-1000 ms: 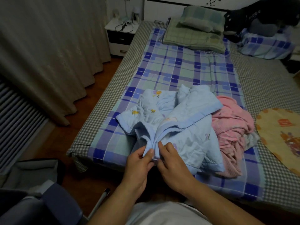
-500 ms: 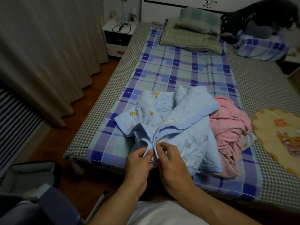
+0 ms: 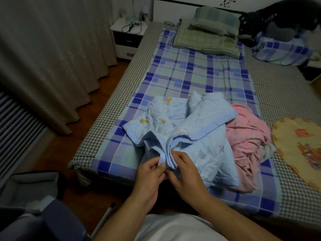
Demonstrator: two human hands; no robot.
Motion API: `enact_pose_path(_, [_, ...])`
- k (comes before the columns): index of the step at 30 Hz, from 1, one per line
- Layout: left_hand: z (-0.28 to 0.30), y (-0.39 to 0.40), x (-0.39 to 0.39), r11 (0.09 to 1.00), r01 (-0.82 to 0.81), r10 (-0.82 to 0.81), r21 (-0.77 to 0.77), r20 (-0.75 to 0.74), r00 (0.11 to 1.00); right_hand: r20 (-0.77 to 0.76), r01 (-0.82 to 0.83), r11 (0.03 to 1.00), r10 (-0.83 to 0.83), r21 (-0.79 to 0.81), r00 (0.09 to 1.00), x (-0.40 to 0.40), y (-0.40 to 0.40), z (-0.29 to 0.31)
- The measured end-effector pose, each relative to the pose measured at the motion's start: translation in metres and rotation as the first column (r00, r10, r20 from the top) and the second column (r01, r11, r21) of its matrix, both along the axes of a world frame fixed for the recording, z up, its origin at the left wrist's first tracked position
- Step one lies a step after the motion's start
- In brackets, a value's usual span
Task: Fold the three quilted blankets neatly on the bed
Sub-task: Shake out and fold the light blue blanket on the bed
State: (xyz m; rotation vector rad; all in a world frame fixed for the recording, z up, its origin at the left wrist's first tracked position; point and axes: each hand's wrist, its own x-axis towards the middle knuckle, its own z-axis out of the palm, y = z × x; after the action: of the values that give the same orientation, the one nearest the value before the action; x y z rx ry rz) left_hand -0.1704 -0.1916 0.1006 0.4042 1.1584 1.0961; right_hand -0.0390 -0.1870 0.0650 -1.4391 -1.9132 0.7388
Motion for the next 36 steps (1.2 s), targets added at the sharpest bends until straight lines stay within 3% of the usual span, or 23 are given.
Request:
enact_pose_path(3, [-0.001, 0.001, 0.003, 0.999, -0.031, 0.029, -0.017, -0.113, 0.993, -0.084, 0.112, 0.994, -0.113, -0.014, 0.990, -0.005, 0.001, 0.003])
enact_pose_path(6, [-0.011, 0.003, 0.006, 0.992, -0.119, 0.100, -0.037, -0.334, 0.937, -0.035, 0.158, 0.987, -0.156, 0.042, 0.987, -0.007, 0.001, 0.006])
enact_pose_path(10, [-0.013, -0.001, 0.013, 0.988, -0.149, 0.123, -0.026, -0.437, 0.891, 0.125, 0.068, 0.994, -0.078, 0.086, 0.989, -0.010, -0.003, 0.004])
enact_pose_path(14, [-0.016, -0.002, 0.012, 0.989, -0.150, 0.136, 0.017, -0.526, 0.840, 0.134, 0.057, 0.997, -0.064, 0.055, 0.989, -0.012, -0.003, 0.004])
enact_pose_path(19, [-0.023, -0.005, 0.012, 0.986, -0.156, 0.165, 0.059, -0.450, 0.878, 0.134, -0.038, 0.999, 0.040, -0.020, 0.990, -0.012, -0.002, 0.010])
enact_pose_path(23, [-0.030, -0.008, 0.015, 0.995, -0.097, 0.103, 0.036, -0.202, 0.974, 0.034, -0.055, 0.989, 0.060, -0.141, 0.998, -0.009, 0.004, 0.014])
enact_pose_path(26, [-0.026, -0.010, 0.018, 0.994, -0.076, 0.081, 0.073, -0.078, 0.994, -0.042, -0.036, 0.984, 0.029, -0.175, 0.999, -0.008, 0.006, 0.015])
enact_pose_path(31, [-0.025, -0.008, 0.015, 0.993, -0.074, 0.089, 0.087, -0.189, 0.978, -0.046, -0.044, 0.976, 0.035, -0.213, 0.998, -0.007, 0.008, 0.013])
enact_pose_path(36, [-0.031, -0.009, 0.016, 0.993, -0.079, 0.106, 0.090, -0.357, 0.928, -0.003, -0.009, 0.993, 0.008, -0.115, 1.000, -0.012, 0.001, 0.007])
